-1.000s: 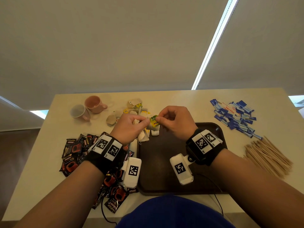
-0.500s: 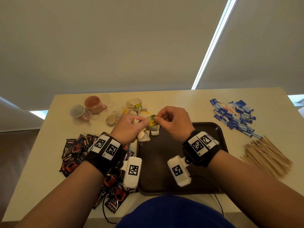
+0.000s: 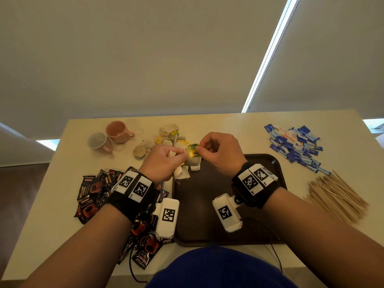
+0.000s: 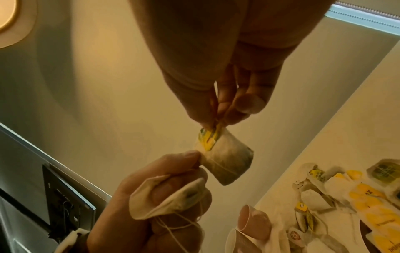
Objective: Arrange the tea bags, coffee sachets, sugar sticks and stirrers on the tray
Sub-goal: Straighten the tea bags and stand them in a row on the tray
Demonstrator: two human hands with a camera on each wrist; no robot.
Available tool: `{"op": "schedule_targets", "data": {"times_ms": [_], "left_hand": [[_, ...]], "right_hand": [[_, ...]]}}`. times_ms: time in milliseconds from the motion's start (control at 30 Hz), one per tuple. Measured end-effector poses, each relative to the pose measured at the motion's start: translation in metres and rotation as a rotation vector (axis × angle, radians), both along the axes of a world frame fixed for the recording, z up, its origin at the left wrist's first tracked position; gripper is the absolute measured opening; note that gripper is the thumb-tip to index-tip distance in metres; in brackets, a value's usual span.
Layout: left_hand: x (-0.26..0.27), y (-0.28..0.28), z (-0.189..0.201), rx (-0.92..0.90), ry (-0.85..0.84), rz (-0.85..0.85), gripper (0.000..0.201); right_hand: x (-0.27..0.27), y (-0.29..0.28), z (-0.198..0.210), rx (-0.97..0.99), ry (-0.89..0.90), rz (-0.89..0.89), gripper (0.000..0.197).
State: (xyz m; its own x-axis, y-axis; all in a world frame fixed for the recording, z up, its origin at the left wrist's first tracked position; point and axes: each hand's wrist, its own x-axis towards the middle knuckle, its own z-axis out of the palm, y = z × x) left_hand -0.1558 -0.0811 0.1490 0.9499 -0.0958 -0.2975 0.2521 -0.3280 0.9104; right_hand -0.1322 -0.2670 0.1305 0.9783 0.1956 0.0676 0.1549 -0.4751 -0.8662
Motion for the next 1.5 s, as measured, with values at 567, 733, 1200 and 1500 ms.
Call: {"op": "schedule_targets", "data": {"times_ms": [567, 733, 1200, 1500], "left_hand": [[-0.0001, -0.0021, -0.0005, -0.024, 0.046, 0.018, 0.022], [-0.0004, -0.0031, -0.0015, -0.081, 0.044, 0.085, 0.023], [0.003, 0.001, -0.0094, 0.002, 0.004, 0.025, 0.016], [0.0023, 0.0003, -0.0083, -0.058, 0.013, -0.008, 0.029]], "right_hand": [[-0.0047, 0.0013, -0.0006, 0.031, 0.055, -0.007, 0.009], [-0.0056, -0.0007, 0.0037, 0.092, 0.11, 0.005, 0.01], [-0.0067, -0.0003, 0.0022, 0.157, 0.172, 0.019, 0.011], [0.0008, -0.0008, -0.0033, 0.036, 0.092, 0.047, 0.022]]}}
